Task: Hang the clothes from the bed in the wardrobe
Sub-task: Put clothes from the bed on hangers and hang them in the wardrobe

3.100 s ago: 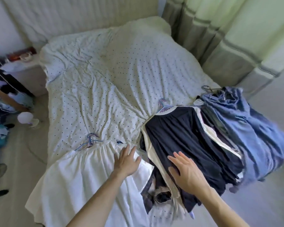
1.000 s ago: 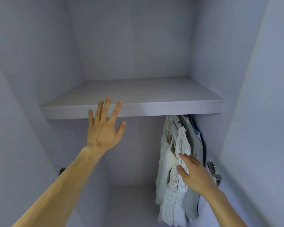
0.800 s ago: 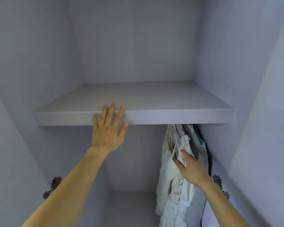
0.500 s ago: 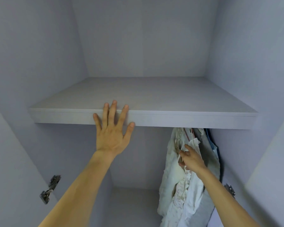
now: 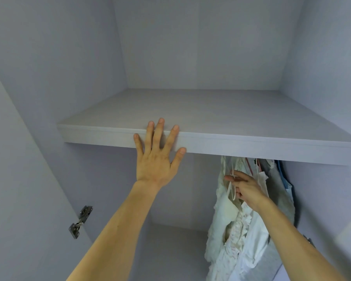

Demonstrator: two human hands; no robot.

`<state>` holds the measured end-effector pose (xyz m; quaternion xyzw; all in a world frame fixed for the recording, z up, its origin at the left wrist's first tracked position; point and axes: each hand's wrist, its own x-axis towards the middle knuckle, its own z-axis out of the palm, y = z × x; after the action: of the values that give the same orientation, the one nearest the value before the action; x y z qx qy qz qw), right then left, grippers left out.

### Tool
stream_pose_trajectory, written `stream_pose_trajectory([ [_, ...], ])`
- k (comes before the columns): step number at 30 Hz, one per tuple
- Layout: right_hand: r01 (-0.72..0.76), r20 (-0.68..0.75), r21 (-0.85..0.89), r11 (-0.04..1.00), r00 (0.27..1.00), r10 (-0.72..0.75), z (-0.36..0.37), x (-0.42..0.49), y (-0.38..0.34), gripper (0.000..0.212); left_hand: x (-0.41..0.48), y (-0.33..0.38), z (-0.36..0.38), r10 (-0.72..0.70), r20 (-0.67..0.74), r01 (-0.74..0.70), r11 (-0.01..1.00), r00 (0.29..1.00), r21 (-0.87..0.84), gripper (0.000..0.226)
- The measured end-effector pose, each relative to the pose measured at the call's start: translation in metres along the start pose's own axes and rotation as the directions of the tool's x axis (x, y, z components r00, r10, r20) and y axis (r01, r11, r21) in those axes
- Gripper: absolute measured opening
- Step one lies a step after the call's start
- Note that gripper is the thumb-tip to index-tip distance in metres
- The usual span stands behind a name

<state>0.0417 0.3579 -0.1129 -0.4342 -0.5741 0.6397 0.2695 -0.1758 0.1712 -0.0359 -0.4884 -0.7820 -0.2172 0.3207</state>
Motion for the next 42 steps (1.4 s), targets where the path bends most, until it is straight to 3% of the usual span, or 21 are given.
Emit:
stream_pose_trajectory([
  [9,0.037,0.155,0.171,0.984,0.986,-0.064,0.016,-0.036,-0.006,0.034,0.000,0.000,-0.002,-0.005,0.029,0.006,1.000,1.000,-0.013,0.069],
  [23,0.083,0.248,0.108,0.991,0.963,-0.108,0.032,-0.109,0.042,0.035,-0.001,-0.002,-0.024,0.022,0.110,-0.018,0.999,0.994,-0.034,0.069],
  [28,0.083,0.315,0.075,0.994,0.944,-0.102,0.041,-0.148,0.068,0.036,-0.046,0.019,-0.029,-0.153,0.076,0.166,0.959,0.985,-0.228,0.069],
  [30,0.090,0.349,0.068,0.994,0.931,-0.108,0.050,-0.159,0.079,0.037,-0.070,0.027,-0.022,-0.243,0.264,0.327,0.880,0.933,-0.346,0.055],
  [31,0.103,0.365,0.053,0.993,0.924,-0.115,0.056,-0.164,0.084,0.038,-0.079,0.032,-0.020,-0.277,0.427,0.457,0.791,0.861,-0.407,0.051],
  [33,0.139,0.405,0.001,0.990,0.905,-0.127,0.068,-0.174,0.094,0.037,-0.092,0.037,-0.022,-0.275,0.728,0.725,0.547,0.628,-0.419,0.046],
  [35,0.163,0.458,-0.058,0.985,0.881,-0.119,0.082,-0.185,0.103,0.037,-0.103,0.035,-0.030,-0.237,0.854,0.870,0.306,0.463,-0.386,0.032],
  [37,0.159,0.526,-0.065,0.985,0.845,-0.102,0.095,-0.199,0.107,0.037,-0.117,0.027,-0.046,-0.266,0.853,0.888,0.240,0.450,-0.393,0.026],
  [42,0.108,0.735,-0.148,0.983,0.677,0.036,0.115,-0.222,0.098,0.033,-0.152,0.006,-0.097,-0.401,0.773,0.870,0.258,0.492,-0.420,0.023],
])
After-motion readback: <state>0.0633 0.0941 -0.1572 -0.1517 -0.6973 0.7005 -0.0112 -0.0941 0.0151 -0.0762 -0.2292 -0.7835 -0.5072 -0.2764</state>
